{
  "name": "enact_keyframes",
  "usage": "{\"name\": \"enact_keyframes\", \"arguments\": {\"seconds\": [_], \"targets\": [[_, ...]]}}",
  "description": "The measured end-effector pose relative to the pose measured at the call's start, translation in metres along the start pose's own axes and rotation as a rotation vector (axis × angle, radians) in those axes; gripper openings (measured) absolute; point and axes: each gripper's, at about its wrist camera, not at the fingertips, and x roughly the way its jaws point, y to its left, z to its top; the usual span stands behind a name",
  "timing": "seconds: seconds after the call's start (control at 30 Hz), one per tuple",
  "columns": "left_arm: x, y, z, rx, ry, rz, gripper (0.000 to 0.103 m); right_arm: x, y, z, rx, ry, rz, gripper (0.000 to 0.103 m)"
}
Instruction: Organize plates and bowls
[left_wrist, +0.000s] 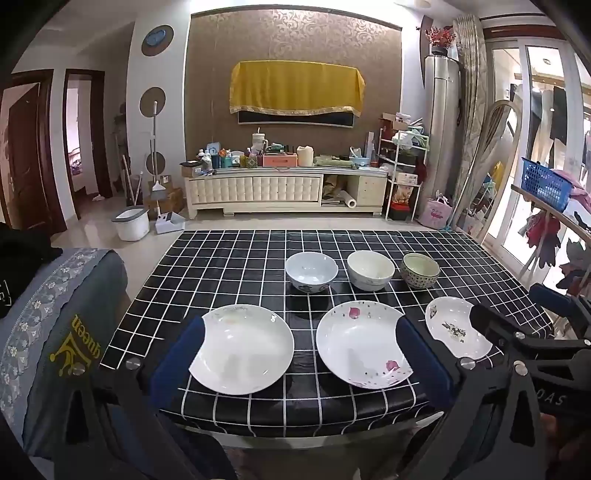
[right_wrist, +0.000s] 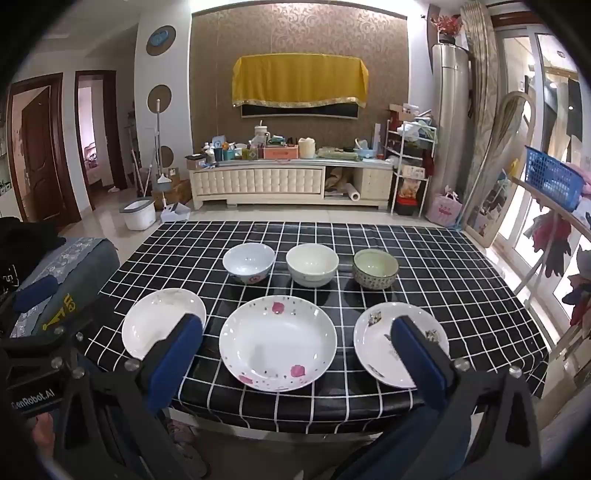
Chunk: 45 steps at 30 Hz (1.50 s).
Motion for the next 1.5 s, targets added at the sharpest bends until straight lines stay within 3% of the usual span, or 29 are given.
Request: {"name": "enact_keyframes", "arguments": {"seconds": [0.8, 1.5], "targets": [[-0.003, -0.002, 0.001, -0.003, 0.001, -0.037, 0.102, -0.003, -0.003, -0.004, 0.009, 0.0, -0.005, 0.103], [-0.004, -0.002, -0.003, 0.005, 0.008, -0.016, 0.102, -0.005, -0.004, -0.003, 0.009, 0.005, 0.011, 0.103]]}}
